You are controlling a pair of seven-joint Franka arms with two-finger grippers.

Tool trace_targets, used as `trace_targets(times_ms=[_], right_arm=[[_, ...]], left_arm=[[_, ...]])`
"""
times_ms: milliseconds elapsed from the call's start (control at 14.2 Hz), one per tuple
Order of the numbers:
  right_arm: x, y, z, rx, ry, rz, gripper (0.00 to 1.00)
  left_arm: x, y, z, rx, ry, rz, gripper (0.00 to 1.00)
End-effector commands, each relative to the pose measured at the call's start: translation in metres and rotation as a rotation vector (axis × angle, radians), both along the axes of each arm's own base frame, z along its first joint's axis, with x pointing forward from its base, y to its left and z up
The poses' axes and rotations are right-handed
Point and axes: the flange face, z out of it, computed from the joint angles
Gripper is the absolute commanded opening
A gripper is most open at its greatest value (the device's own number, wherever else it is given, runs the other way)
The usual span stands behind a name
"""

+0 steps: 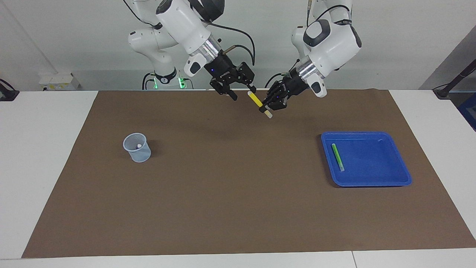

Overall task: Right arm passes pens to left for tray arrangement
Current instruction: 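Carry the yellow pen to the tray while the right gripper withdraws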

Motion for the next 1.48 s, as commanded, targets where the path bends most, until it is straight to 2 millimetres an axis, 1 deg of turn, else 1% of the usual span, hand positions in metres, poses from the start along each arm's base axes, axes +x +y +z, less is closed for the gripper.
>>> trace_targets(times_ms=[0,141,352,423,564,634,704,845,986,1057,1127,1198,1268,1338,1409], right_arm=[[0.005,-0.03,-0.007,-0.093,-0.014,0.076,1.0],[0.008,-0.058,-0.017,-0.245,-0.028,0.201,1.0],[0.012,-0.11,-0.027,-0.477,-0.053,0.397,1.0],[0.017,-0.135,-0.03,-0.532,-0.068,0.447,1.0],[0.027,-0.182,-0.043,-0.593,-0.092,0.545,1.0],[0.031,-0.204,-0.052,-0.629,-0.091,0.58,1.0],[0.031,-0.224,-0.066,-0.662,-0.076,0.598,1.0],[0.036,-0.248,-0.085,-0.712,-0.065,0.613,1.0],[0.05,-0.259,-0.111,-0.715,-0.052,0.607,1.0],[0.056,-0.269,-0.123,-0.707,-0.034,0.596,0.98],[0.058,-0.283,-0.124,-0.705,-0.025,0.573,0.9],[0.06,-0.292,-0.129,-0.701,-0.013,0.562,0.84],[0.062,-0.293,-0.133,-0.698,-0.008,0.559,0.78],[0.062,-0.295,-0.133,-0.701,-0.008,0.557,0.73],[0.064,-0.298,-0.136,-0.703,-0.008,0.554,0.65]], left_arm=[[-0.005,0.025,0.005,0.03,-0.054,-0.137,0.0],[-0.004,0.05,0.002,0.095,-0.104,-0.294,0.0],[-0.003,0.084,0.001,0.181,-0.164,-0.515,0.0],[-0.004,0.093,-0.001,0.216,-0.185,-0.592,0.0],[-0.003,0.124,-0.007,0.271,-0.214,-0.724,0.0],[-0.003,0.138,-0.006,0.302,-0.227,-0.787,0.0],[-0.001,0.155,-0.004,0.339,-0.236,-0.854,0.0],[0.002,0.184,-0.005,0.418,-0.255,-0.962,0.0],[0.006,0.213,-0.008,0.499,-0.286,-1.083,0.0],[0.008,0.228,-0.009,0.531,-0.299,-1.135,0.0],[0.01,0.243,-0.008,0.562,-0.319,-1.193,0.0],[0.013,0.254,-0.01,0.583,-0.337,-1.242,0.0],[0.016,0.266,-0.013,0.599,-0.341,-1.272,0.0],[0.019,0.274,-0.016,0.612,-0.342,-1.296,0.0],[0.023,0.277,-0.024,0.615,-0.34,-1.323,0.0]])
